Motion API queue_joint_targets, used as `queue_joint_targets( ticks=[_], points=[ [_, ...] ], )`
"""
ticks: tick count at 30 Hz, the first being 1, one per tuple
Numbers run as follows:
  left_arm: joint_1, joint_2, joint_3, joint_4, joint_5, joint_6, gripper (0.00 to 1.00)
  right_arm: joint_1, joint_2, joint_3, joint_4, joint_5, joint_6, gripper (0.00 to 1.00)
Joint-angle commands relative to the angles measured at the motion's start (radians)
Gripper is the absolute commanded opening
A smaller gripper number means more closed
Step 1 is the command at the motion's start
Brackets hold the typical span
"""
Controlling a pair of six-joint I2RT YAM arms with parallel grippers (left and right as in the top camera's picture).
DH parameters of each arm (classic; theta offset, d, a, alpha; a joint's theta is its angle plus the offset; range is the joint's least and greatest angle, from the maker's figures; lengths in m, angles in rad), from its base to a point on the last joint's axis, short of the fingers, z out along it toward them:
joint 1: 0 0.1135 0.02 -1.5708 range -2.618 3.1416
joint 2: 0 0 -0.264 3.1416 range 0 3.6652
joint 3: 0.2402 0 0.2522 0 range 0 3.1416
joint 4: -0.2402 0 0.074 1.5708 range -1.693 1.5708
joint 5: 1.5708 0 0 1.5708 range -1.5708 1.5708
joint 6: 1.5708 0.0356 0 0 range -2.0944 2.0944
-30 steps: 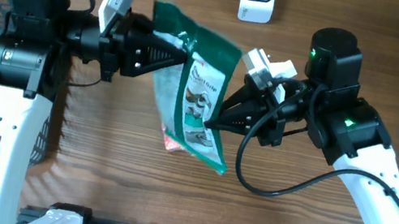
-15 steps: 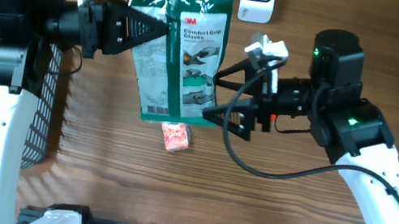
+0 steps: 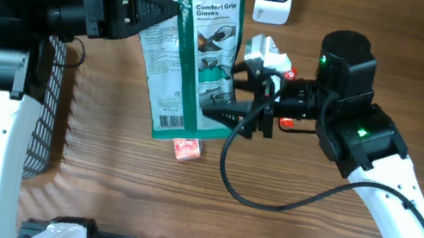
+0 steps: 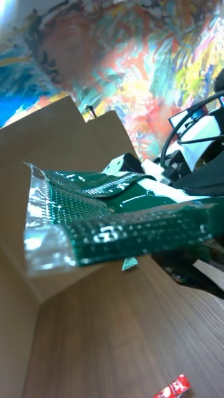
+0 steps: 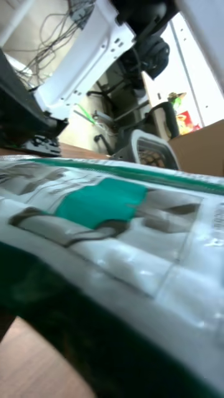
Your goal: Scan the item barcode
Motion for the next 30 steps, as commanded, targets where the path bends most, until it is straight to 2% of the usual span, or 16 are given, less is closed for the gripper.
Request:
queue_joint_targets(
  ticks=[1, 5, 9, 10, 13, 14, 15, 17, 18, 19, 21, 23, 25, 26, 27, 30],
  points=[
    [-0.004, -0.001, 0.001, 0.000, -0.010, -0.021, 0.04, 0.005, 0.009, 0.011, 0.099, -0.028, 0.092, 0.73],
    [-0.004, -0.001, 0.001, 0.000, -0.010, -0.021, 0.04, 0.005, 0.011, 0.011, 0.162, -0.028, 0.143, 0.54],
    [-0.004, -0.001, 0.001, 0.000, -0.007, -0.021, 0.04, 0.005, 0.045, 0.011, 0.172, -0.077, 0.143, 0.49],
    [-0.004, -0.001, 0.001, 0.000, -0.006, -0.021, 0.04, 0.005, 0.058, 0.011, 0.192, -0.096, 0.146, 0.45],
    [-0.004, -0.001, 0.001, 0.000, -0.003, -0.021, 0.04, 0.005, 0.087, 0.011, 0.267, -0.134, 0.227, 0.28],
    [-0.004, -0.001, 0.001, 0.000, 0.001, -0.016, 0.04, 0.005, 0.088, 0.011, 0.270, -0.133, 0.233, 0.12],
    [-0.004, -0.001, 0.001, 0.000, 0.013, -0.003, 0.07, 0.005, 0.087, 0.011, 0.267, -0.133, 0.239, 0.04],
    [-0.004, -0.001, 0.001, 0.000, 0.054, 0.050, 0.20, 0.005, 0.087, 0.011, 0.262, -0.133, 0.276, 0.04],
    [-0.004, -0.004, 0.001, -0.003, 0.090, 0.094, 0.45, 0.005, 0.086, 0.011, 0.252, -0.133, 0.305, 0.04],
    [-0.004, -0.010, 0.001, -0.017, 0.100, 0.122, 1.00, 0.005, 0.085, 0.011, 0.237, -0.133, 0.326, 0.04],
    [-0.003, -0.027, 0.001, -0.070, 0.099, 0.206, 1.00, 0.004, 0.073, 0.011, 0.185, -0.121, 0.335, 0.04],
    [-0.001, -0.050, 0.001, -0.188, 0.088, 0.339, 1.00, -0.014, 0.045, 0.011, 0.099, -0.060, 0.360, 0.05],
    [-0.001, -0.077, 0.001, -0.413, -0.029, 0.513, 1.00, -0.045, -0.008, 0.011, -0.013, 0.017, 0.360, 0.05],
    [-0.001, -0.090, 0.001, -0.540, -0.143, 0.597, 1.00, -0.057, -0.037, 0.011, -0.058, 0.042, 0.359, 0.05],
    [-0.001, -0.113, 0.001, -0.760, -0.441, 0.711, 1.00, -0.074, -0.087, 0.011, -0.113, 0.068, 0.356, 0.05],
    [-0.029, -0.133, 0.001, -1.036, -0.977, 0.739, 1.00, -0.085, -0.203, 0.011, -0.201, 0.134, 0.357, 0.04]
  ],
)
